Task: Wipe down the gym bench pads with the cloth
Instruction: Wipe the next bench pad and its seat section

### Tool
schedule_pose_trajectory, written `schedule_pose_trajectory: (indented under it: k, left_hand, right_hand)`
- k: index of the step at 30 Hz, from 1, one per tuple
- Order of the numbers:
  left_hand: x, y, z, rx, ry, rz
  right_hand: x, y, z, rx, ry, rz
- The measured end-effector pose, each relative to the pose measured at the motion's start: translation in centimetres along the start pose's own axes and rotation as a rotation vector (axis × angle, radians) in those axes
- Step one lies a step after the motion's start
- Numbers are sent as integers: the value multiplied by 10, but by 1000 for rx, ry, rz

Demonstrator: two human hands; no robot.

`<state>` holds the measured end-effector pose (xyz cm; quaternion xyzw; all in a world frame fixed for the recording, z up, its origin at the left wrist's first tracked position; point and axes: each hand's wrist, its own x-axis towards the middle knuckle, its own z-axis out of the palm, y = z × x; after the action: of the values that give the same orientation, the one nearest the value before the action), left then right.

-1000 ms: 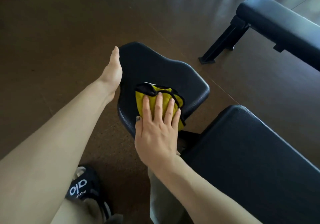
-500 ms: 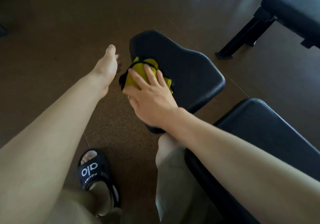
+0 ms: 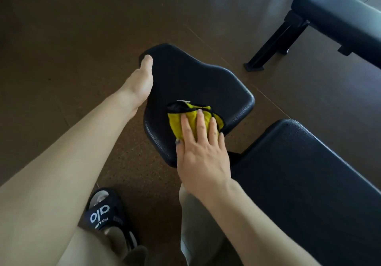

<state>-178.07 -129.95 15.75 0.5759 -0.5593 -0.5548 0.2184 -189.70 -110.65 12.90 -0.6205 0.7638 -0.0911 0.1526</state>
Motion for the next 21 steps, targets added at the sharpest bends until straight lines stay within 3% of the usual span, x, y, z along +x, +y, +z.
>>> schedule_pose_trajectory:
  k: [5, 8, 11, 16, 19, 21]
  left_hand:
    - [11, -8, 5, 32, -4, -81]
    - [3, -8, 18, 62, 43, -76]
    - [-5, -8, 29, 127, 129, -60]
    - [-9, -2, 35, 184, 153, -57]
    - [-13, 0, 35, 176, 145, -57]
    - [-14, 0, 36, 189, 143, -49]
  right_hand:
    - [65, 44, -19, -26, 16, 167]
    - [105, 75, -36, -15, 45, 364]
    - [125, 77, -47, 255, 76, 654]
    - [101, 37, -16, 661, 298, 826]
    - [88, 25, -9, 872, 353, 1044]
    - [73, 11, -6, 905, 337, 890]
